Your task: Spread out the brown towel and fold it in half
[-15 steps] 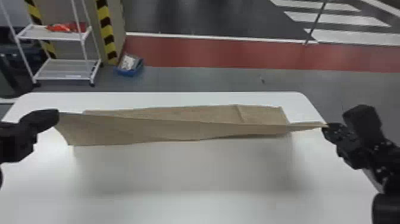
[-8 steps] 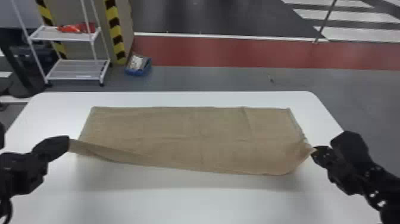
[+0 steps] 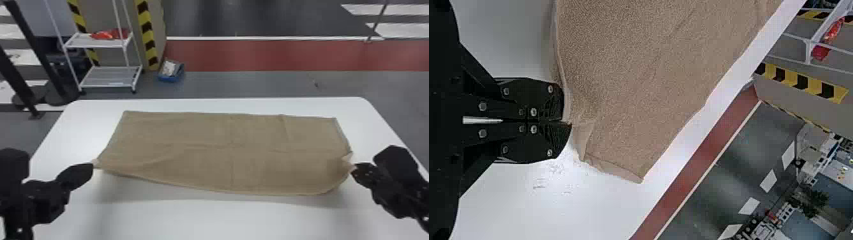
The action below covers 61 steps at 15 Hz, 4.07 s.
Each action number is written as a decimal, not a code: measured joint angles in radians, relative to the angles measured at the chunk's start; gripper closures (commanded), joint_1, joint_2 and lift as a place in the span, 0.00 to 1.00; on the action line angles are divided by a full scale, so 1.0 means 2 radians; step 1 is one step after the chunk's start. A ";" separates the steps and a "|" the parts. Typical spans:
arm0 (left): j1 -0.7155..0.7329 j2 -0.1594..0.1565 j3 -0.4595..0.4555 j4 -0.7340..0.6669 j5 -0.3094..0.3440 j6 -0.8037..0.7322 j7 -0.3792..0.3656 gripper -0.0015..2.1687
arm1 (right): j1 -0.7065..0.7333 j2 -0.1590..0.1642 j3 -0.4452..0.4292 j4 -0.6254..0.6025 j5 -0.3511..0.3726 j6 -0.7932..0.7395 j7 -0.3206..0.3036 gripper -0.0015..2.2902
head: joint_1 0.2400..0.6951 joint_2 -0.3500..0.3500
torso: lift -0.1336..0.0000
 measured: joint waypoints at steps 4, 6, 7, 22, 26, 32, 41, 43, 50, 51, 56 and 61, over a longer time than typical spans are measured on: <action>0.022 0.013 0.011 0.006 -0.020 -0.037 -0.090 0.13 | -0.002 0.001 0.010 0.002 0.000 0.002 0.002 0.52 | 1.00 0.51 | 0.08; 0.030 0.028 0.011 0.006 -0.047 -0.078 -0.114 0.15 | -0.004 0.002 0.012 0.003 0.000 0.003 0.002 0.52 | 1.00 0.52 | 0.08; 0.032 0.037 0.011 0.006 -0.059 -0.096 -0.129 0.21 | -0.004 0.002 0.013 0.003 0.000 0.003 0.002 0.52 | 1.00 0.52 | 0.08; -0.047 0.174 -0.057 0.146 -0.194 -0.212 -0.251 0.28 | 0.012 0.008 0.002 -0.022 -0.001 0.010 0.002 0.52 | 1.00 0.54 | 0.08; -0.057 0.184 -0.066 0.172 -0.206 -0.241 -0.254 0.28 | 0.014 0.010 0.000 -0.029 -0.001 0.011 0.002 0.52 | 1.00 0.55 | 0.08; -0.073 0.185 -0.085 0.201 -0.226 -0.270 -0.230 0.63 | 0.019 0.011 -0.004 -0.034 -0.002 0.012 0.001 0.52 | 1.00 0.54 | 0.08; -0.092 0.197 -0.053 0.136 -0.243 -0.259 -0.342 0.63 | -0.022 0.008 -0.034 -0.031 -0.022 0.053 0.017 0.52 | 1.00 0.50 | 0.08; -0.120 0.201 -0.067 0.135 -0.247 -0.248 -0.349 0.63 | -0.049 0.007 -0.032 -0.022 -0.016 0.088 0.025 0.52 | 1.00 0.46 | 0.08; -0.242 0.208 -0.146 0.240 -0.262 -0.245 -0.338 0.63 | -0.128 0.005 -0.022 0.014 0.014 0.188 0.069 0.52 | 1.00 0.43 | 0.08; -0.256 0.208 -0.154 0.255 -0.262 -0.247 -0.336 0.63 | -0.139 0.006 -0.021 0.019 0.018 0.198 0.076 0.52 | 1.00 0.43 | 0.08; -0.290 0.215 -0.165 0.293 -0.262 -0.259 -0.327 0.63 | -0.185 0.005 -0.034 0.040 0.037 0.239 0.174 0.52 | 1.00 0.45 | 0.08; -0.290 0.231 -0.164 0.297 -0.257 -0.268 -0.333 0.63 | -0.162 -0.018 -0.075 0.008 0.084 0.197 0.325 0.52 | 1.00 0.47 | 0.08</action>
